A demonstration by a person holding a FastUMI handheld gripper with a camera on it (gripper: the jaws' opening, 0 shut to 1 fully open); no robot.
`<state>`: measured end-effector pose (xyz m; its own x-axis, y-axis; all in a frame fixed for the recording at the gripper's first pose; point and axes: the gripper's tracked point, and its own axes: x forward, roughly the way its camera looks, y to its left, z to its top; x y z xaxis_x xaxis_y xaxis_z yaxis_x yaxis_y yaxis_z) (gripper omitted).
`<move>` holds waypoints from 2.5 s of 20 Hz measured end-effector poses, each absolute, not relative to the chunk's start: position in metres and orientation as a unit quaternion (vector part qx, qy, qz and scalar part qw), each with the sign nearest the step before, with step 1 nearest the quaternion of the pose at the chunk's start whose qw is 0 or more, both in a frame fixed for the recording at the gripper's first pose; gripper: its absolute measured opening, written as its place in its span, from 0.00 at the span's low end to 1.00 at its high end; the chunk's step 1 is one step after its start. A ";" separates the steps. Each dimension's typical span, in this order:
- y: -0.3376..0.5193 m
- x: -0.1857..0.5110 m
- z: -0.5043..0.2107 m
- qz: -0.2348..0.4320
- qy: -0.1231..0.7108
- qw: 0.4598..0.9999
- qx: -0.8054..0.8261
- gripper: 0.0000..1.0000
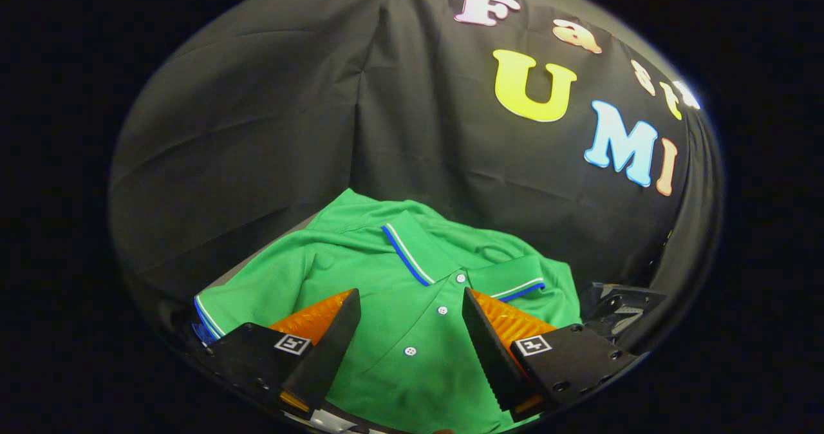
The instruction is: Put the clothes into the washing machine and then close the washing machine lid.
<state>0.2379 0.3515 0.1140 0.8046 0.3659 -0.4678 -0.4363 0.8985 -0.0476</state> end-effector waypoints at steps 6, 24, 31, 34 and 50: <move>0.351 0.242 0.102 0.208 0.237 0.946 -0.068 0.99; 0.365 0.232 0.102 0.240 0.220 0.939 -0.106 0.01; 0.338 0.214 0.148 0.259 0.211 0.942 -0.017 0.01; 0.304 0.212 0.184 0.260 0.187 0.947 0.026 0.01; 0.054 0.211 0.241 0.121 0.116 0.978 0.127 0.01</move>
<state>0.2112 0.0536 0.2408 0.9440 0.2655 -0.1961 -0.2063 0.9384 0.2772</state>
